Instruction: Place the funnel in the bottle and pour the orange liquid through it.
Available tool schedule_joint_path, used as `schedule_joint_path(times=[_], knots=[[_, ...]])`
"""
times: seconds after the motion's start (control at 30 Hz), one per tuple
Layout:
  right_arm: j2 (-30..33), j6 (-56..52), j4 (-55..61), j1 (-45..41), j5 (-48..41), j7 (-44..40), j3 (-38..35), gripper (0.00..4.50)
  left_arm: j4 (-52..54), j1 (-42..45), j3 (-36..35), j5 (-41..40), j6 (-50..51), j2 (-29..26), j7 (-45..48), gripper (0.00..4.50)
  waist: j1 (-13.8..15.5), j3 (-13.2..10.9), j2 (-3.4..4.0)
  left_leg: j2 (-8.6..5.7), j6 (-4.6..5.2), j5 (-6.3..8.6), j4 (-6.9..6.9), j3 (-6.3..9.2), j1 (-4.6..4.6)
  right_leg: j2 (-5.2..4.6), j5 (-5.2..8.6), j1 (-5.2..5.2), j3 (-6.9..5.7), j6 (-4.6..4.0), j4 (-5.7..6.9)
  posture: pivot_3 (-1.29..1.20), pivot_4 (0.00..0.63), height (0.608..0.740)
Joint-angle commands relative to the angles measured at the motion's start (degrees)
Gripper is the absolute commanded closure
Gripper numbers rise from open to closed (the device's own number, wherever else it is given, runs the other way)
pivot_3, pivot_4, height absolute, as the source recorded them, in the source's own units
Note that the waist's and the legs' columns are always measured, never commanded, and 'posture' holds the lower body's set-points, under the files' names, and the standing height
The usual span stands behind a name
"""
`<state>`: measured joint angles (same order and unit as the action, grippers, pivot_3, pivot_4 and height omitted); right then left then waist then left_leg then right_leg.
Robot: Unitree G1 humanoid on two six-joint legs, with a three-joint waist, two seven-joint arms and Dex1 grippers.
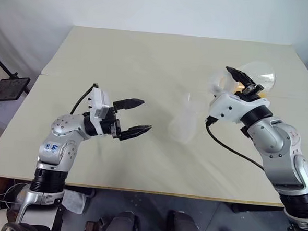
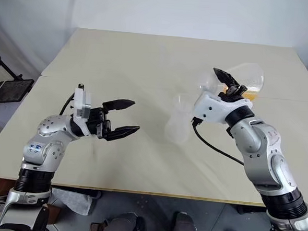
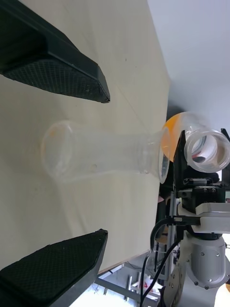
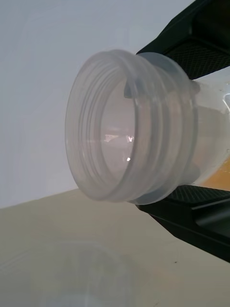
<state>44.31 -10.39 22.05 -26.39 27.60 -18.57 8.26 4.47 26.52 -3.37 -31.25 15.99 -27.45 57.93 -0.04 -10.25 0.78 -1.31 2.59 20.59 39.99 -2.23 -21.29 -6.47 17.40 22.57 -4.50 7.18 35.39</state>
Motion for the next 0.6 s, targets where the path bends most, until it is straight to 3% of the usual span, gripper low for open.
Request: schedule_joint_path(times=[0.03,0.6], knots=[[-0.4,2.1,1.0,-1.7,3.1,0.0,-0.6,2.04,2.1,1.3,0.0,-0.3,-0.3,0.1,-0.5,0.0,0.0,0.0,0.0,0.01,0.0,0.0,0.0,0.01,0.0,0.01,0.0,0.0,0.0,0.0,0.0,0.0,0.15,0.74],[-1.2,10.4,-1.6,-3.2,12.4,0.8,0.1,2.04,2.6,1.8,0.2,-0.6,-0.1,0.2,-1.2,0.0,0.0,0.0,-0.01,0.01,-0.02,-0.01,0.0,0.01,0.0,0.02,0.0,0.0,-0.06,0.0,0.0,0.0,0.15,0.74]])
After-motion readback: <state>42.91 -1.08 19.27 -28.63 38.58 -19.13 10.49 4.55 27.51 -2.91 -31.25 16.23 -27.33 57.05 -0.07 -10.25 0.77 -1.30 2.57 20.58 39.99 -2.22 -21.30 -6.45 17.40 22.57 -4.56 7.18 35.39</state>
